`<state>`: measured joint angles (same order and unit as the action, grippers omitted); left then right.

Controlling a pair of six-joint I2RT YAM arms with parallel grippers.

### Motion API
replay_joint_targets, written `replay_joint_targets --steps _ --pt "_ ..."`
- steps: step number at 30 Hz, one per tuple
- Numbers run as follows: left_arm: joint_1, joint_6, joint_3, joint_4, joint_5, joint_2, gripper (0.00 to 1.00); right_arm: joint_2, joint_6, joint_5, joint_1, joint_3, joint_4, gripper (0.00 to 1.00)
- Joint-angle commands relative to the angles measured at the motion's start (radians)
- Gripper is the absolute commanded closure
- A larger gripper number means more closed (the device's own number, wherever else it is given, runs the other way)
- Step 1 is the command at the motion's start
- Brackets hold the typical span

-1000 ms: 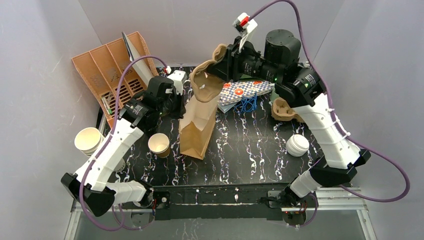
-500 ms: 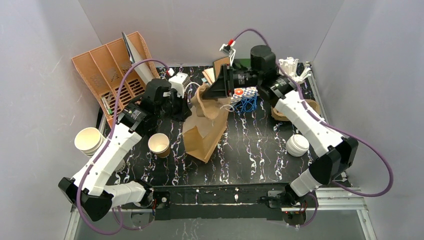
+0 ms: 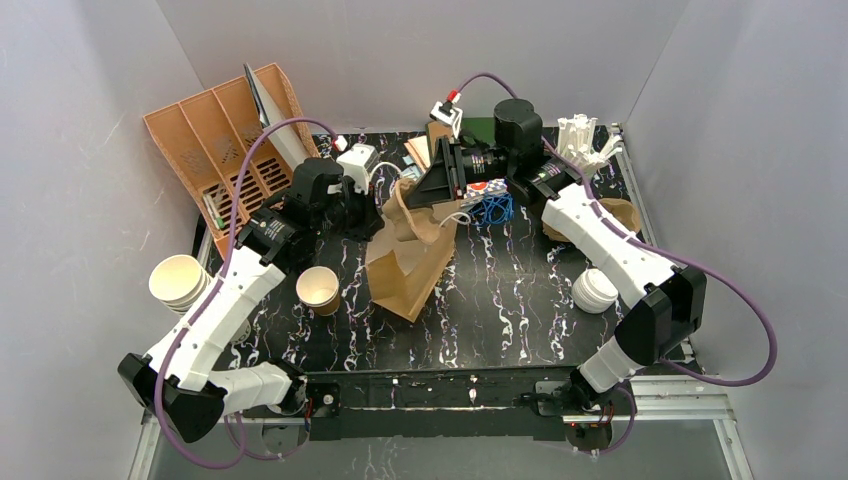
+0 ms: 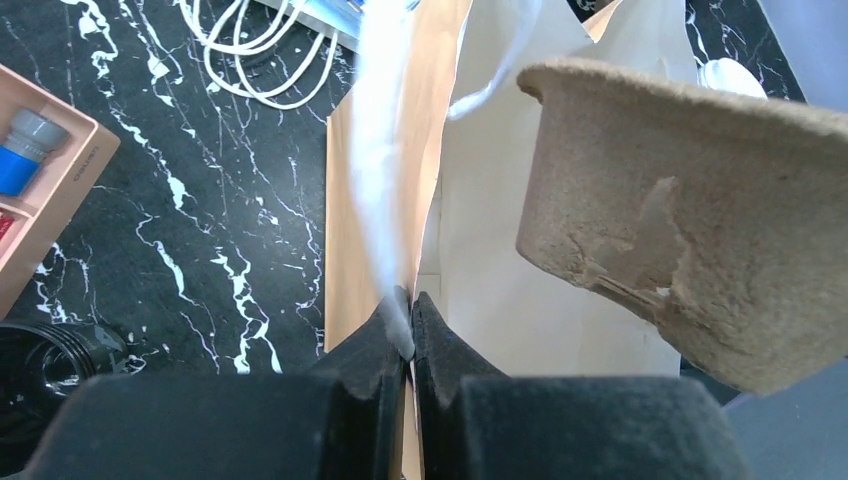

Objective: Pack the takeout coffee
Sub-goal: Place the cup tray in the takeout bag.

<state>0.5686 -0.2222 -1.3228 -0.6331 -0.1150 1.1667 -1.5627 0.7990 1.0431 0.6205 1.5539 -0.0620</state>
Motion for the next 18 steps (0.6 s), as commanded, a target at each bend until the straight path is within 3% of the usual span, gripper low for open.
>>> replay_joint_targets --steps 1,5,14,18 --pt "-0.006 -0.012 -0.010 0.007 0.046 -0.015 1.00 -0.007 -0.080 -0.016 -0.013 0.025 -0.133 0.69" --pt "-0.006 0.002 -0.010 0.017 0.011 -0.020 1.00 -0.049 -0.218 -0.127 -0.023 0.128 -0.364 0.69" --pt "-0.006 0.021 -0.006 0.033 -0.116 -0.022 1.00 -0.163 -0.368 -0.209 -0.028 0.311 -0.572 0.68" --pt "-0.006 0.014 -0.012 0.028 -0.095 -0.022 0.99 -0.234 -0.509 -0.274 -0.028 0.457 -0.745 0.67"
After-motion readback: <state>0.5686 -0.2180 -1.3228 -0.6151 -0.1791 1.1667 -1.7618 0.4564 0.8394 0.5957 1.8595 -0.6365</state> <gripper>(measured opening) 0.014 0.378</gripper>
